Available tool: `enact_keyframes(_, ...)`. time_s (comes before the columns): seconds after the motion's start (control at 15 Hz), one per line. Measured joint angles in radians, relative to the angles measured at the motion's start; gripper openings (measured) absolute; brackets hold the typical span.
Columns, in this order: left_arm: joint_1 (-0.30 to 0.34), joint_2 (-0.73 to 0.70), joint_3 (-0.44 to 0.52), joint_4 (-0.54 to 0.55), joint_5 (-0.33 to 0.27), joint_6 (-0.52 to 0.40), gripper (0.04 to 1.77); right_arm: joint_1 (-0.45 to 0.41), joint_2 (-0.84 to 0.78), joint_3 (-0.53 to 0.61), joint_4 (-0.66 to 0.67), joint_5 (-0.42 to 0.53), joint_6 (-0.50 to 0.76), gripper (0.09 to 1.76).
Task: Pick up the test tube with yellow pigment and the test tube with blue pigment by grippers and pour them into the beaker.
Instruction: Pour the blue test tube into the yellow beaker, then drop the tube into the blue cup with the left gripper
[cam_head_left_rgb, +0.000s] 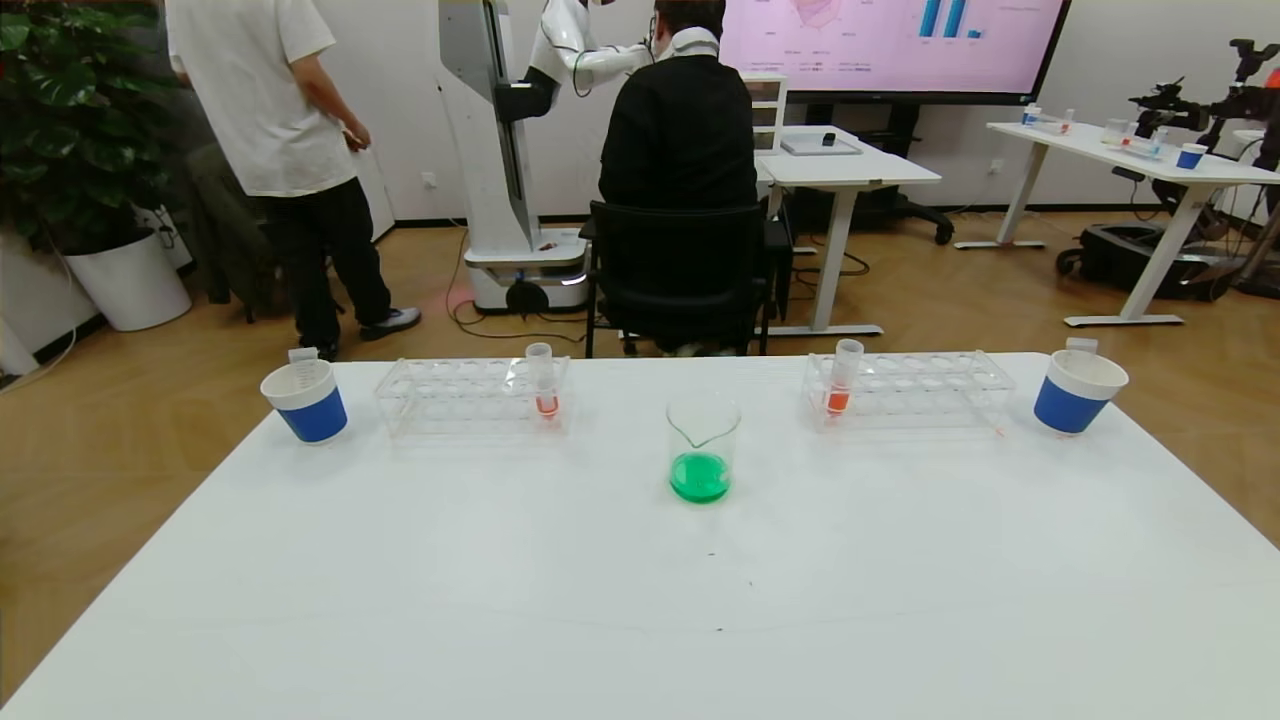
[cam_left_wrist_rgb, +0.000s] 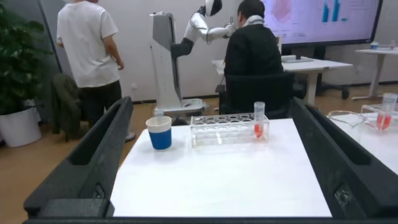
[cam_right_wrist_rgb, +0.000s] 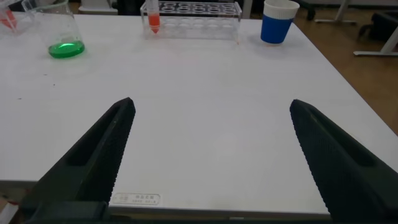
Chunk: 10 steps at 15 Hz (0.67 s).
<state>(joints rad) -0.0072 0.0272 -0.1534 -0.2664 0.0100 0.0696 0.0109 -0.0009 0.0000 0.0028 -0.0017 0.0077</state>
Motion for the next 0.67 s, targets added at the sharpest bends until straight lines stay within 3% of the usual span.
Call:
enact_keyframes(0.13, 0.001, -0.019, 0.107, 0.031, -0.010, -0.025, 1.75, 0.000, 0.000, 0.000, 0.000, 0.000, 0.000, 1.74)
enact_keyframes(0.27, 0.001, -0.027, 0.142, 0.242, -0.012, -0.028, 1.75, 0.000, 0.000, 0.000, 0.000, 0.000, 0.000, 1.74)
enact_keyframes(0.33, 0.001, -0.028, 0.144, 0.285, -0.012, -0.028, 1.75, 0.000, 0.000, 0.000, 0.000, 0.000, 0.000, 1.74)
enact_keyframes(0.67, 0.001, -0.030, 0.153, 0.270, -0.010, -0.049, 1.75, 0.000, 0.000, 0.000, 0.000, 0.000, 0.000, 1.74)
